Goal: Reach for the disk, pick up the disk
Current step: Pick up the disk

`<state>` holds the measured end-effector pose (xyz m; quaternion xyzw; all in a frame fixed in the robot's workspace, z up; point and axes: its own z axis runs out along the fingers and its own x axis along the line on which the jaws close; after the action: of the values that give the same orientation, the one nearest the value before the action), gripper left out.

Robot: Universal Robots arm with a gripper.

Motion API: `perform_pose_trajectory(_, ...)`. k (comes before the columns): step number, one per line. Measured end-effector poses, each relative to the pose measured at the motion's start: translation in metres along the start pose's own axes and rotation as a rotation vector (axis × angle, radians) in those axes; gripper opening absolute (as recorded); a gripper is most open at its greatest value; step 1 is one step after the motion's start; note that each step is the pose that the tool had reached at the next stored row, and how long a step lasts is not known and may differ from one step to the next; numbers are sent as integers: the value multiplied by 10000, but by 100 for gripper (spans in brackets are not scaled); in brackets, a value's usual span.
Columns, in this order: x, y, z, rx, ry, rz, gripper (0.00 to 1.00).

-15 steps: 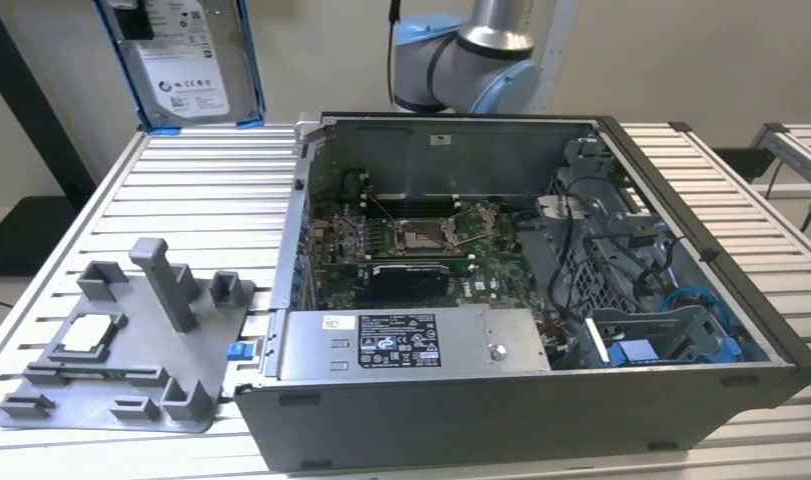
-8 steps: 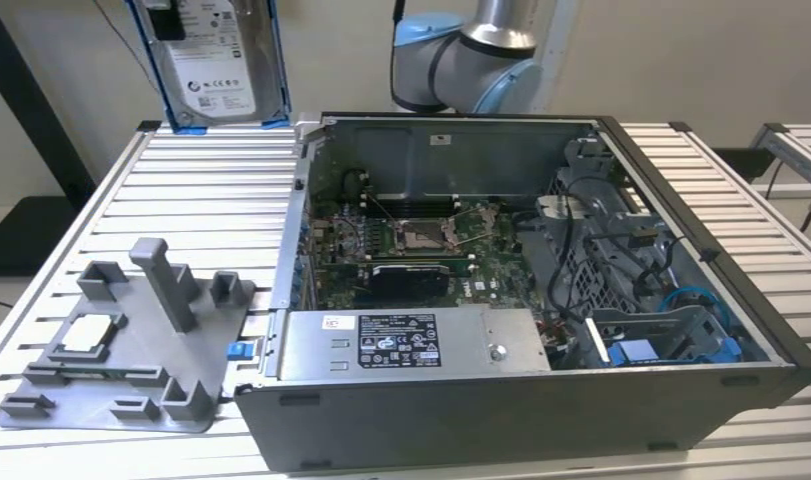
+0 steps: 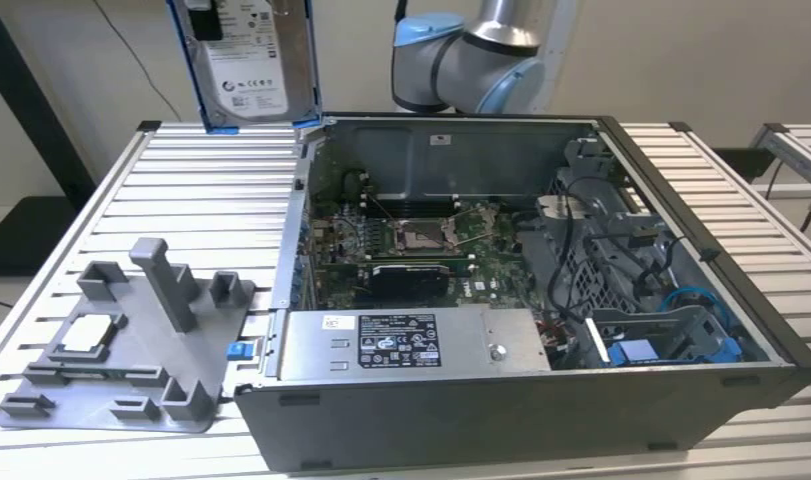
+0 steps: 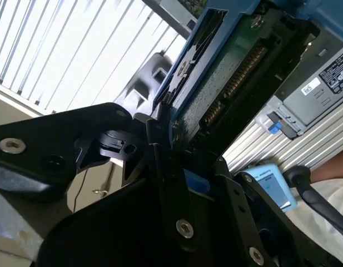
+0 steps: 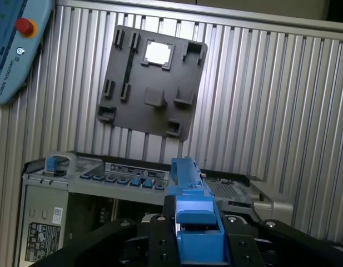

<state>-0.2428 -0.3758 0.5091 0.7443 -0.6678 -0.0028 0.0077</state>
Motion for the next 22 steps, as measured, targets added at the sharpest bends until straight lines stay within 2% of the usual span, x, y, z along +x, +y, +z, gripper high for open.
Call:
perform_pose_trajectory(4,17,-154,-2,0,0,0,0)
perform_pose_trajectory(8,27,-245,-3,1,0,-1,0)
perform_pose_trajectory(22,31,-283,-4,1,0,0,0)
